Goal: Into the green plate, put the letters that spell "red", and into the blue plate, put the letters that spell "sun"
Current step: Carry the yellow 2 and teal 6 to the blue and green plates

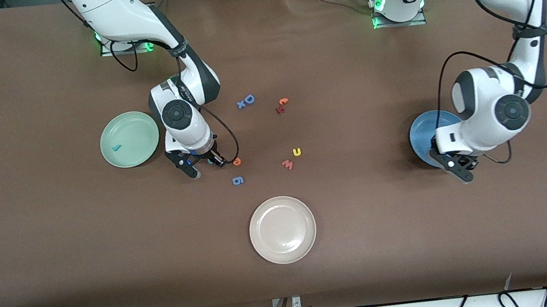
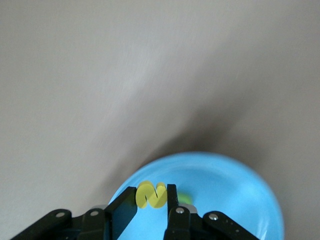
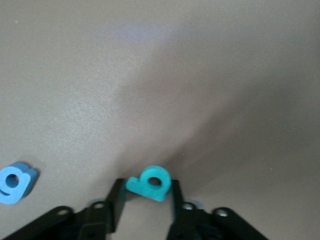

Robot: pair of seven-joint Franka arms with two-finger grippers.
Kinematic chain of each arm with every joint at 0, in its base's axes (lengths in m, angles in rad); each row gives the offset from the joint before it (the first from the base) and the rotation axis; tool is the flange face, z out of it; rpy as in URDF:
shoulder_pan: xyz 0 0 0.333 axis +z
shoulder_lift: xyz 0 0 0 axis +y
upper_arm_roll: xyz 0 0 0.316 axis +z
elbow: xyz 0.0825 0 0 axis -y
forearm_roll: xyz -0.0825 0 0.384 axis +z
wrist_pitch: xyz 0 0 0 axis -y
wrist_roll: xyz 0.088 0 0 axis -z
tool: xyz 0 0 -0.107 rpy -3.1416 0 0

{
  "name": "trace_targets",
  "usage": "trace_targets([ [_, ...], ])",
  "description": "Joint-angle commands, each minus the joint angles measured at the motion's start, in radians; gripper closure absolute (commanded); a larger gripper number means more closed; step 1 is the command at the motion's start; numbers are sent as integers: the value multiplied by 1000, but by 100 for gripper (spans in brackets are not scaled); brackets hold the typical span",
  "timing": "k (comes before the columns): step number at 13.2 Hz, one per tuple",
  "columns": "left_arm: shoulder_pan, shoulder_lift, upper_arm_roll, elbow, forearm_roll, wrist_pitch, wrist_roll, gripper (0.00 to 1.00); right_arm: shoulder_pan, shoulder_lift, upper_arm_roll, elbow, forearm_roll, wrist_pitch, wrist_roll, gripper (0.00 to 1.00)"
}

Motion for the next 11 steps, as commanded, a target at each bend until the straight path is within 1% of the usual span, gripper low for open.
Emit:
trace_targets([
  [1,25,-10,-2,-52,10,-3,83,97,12,20,-4,5,12,4,1,80],
  [3,27,2,-2,-99,-15,-3,48,98,12,17,-5,8,12,1,-2,81],
  [4,28,4,-2,-112,-36,-3,49,98,12,14,-7,10,12,-1,-3,81],
  [6,42,5,-2,-118,-36,-3,56,98,12,-7,-16,10,6,-2,-11,81],
  [7,44,8,-2,-122,-36,-3,57,98,10,-24,-28,8,-5,-13,-31,81],
  [9,44,7,-2,-127,-36,-3,57,96,12,-69,-67,7,-5,-94,-138,81],
  [10,44,7,-2,-125,-36,-3,57,84,12,-93,-96,-1,-5,-155,-205,81],
  [11,44,7,-2,-124,-36,-3,59,27,12,-118,-128,-8,-5,-216,-280,81],
])
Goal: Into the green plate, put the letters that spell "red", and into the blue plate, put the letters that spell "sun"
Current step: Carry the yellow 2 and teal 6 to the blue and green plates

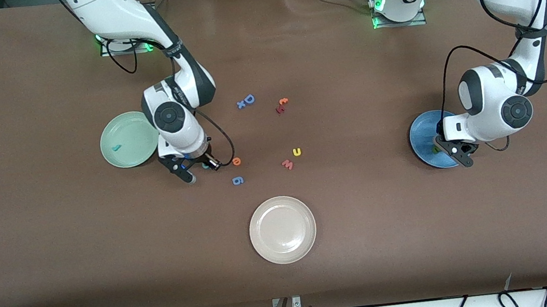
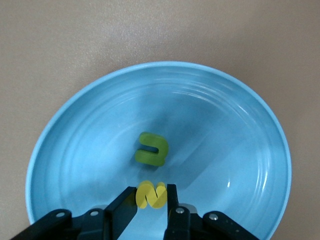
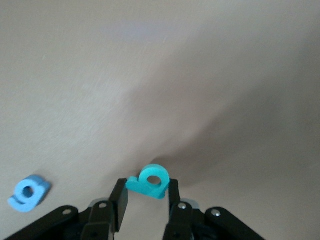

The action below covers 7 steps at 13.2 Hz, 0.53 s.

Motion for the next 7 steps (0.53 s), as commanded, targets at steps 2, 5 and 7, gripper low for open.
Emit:
trace_targets([
  [2,5,-12,-4,-6,-23,-1,19,0,9,-116,-135,-48,-2,-184,-264,81],
  [5,-4,-44,-18,8,-26,-5,17,0,9,-160,-202,-148,-4,-212,-403,81],
  [7,-27,-72,-74,29,-26,-11,-7,0,8,-166,-228,-214,-4,-218,-467,81],
])
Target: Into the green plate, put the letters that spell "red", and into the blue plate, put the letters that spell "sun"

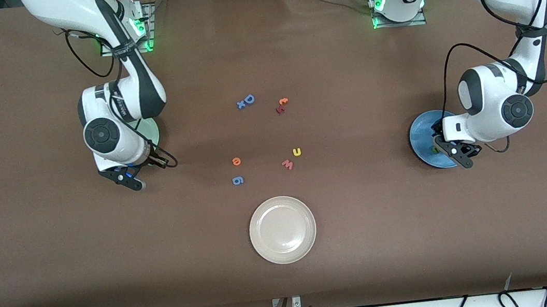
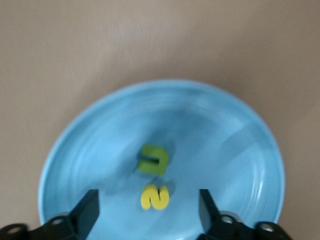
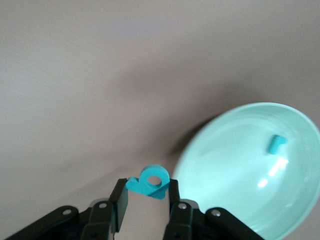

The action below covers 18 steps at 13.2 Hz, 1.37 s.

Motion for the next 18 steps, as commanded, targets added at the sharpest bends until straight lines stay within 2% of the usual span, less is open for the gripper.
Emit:
trace_targets([
  [1,-41,-60,-70,14,-27,-14,-65,0,13,-35,-29,-111,-4,-10,-74,81],
  [3,-111,-66,-97,15,-27,-14,-252,0,13,-42,-37,-110,-6,-93,-85,81],
  [6,-205,-54,-141,38,-25,-12,-571,0,13,-41,-51,-110,-6,-106,-113,80],
  [7,-234,-42,-153,45,-25,-12,-691,1,12,-39,-51,-110,-4,-109,-114,67],
  [8,-257,-29,-167,64,-25,-12,-824,2,12,-36,-52,-110,-4,-119,-113,32],
  [9,-275,-17,-187,84,-25,-12,-970,3,10,-36,-54,-108,-4,-120,-113,23],
  [11,-303,1,-213,104,-22,-12,-1228,6,10,-38,-55,-99,-4,-121,-113,17],
  [13,-341,14,-216,132,-24,-11,-1389,6,12,-49,-57,-87,-3,-121,-111,14],
  [17,-415,61,-216,213,-13,-11,-1616,6,32,-64,-37,34,10,-202,-99,16],
  [18,-430,75,-215,236,-11,-11,-1647,6,35,-64,-17,45,11,-195,-99,20],
])
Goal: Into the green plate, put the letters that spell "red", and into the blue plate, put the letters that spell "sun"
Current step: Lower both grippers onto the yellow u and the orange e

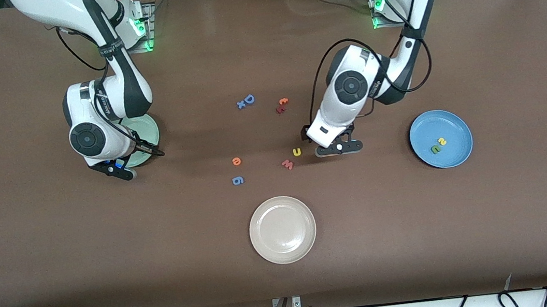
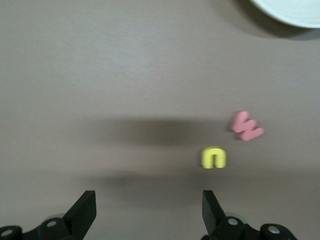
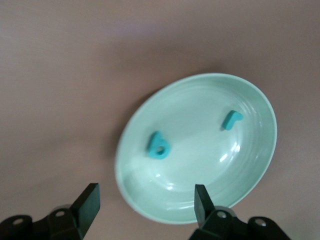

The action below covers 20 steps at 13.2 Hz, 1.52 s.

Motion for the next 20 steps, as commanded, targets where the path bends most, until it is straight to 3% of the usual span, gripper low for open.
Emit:
trace_targets([
  [1,-48,69,12,92,-5,-8,-81,6,19,-15,66,43,9,-17,1,22],
  [4,-85,150,20,150,-4,1,-83,6,19,-12,149,48,9,86,-2,23],
  [6,-100,187,23,172,60,4,-83,6,19,5,198,47,9,164,-2,23],
  [9,-111,212,23,173,125,7,-85,7,30,51,236,51,3,261,-60,35],
  [11,-111,216,23,173,122,7,-85,7,31,96,284,51,5,400,-64,35],
  [14,-111,213,23,178,122,7,-86,7,34,171,302,95,9,494,-50,35],
  [20,-113,238,51,196,125,78,-82,8,45,320,316,281,12,496,16,35],
])
